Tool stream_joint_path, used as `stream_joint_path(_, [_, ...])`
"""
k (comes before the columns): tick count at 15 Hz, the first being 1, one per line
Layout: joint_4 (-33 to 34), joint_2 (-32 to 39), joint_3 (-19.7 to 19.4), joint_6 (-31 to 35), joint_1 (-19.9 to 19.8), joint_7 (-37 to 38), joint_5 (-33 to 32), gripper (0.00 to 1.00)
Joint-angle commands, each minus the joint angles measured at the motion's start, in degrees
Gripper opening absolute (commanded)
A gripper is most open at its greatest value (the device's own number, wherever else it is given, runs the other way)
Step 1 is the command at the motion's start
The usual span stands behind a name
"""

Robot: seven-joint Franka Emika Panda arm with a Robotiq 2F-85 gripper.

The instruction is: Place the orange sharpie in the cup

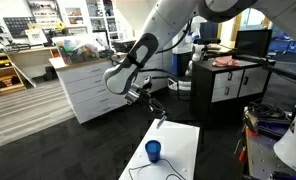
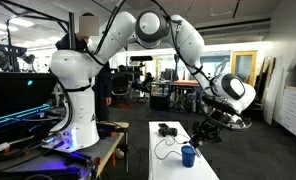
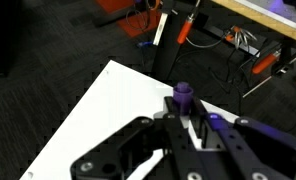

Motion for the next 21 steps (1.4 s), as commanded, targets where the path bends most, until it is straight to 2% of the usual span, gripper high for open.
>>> stream_joint_path(1, [9.4,5.4,1.2,-7.0,-0.7,-1.7,-0.3,0.06])
stream_joint_path(5, [15.7,9.2,1.5,-12.0,-0.4,-2.0,0.0,0.06])
stream_joint_path(7, [16.5,9.5,2.1,-12.5,0.1,-1.6,0.2,0.06])
stream_joint_path(11, [13.1,7.3,4.6,-9.2,0.6,-0.6,1.9,0.06])
stream_joint_path(21, [13.2,7.5,5.5,-11.7,0.7,0.6,5.1,0.06])
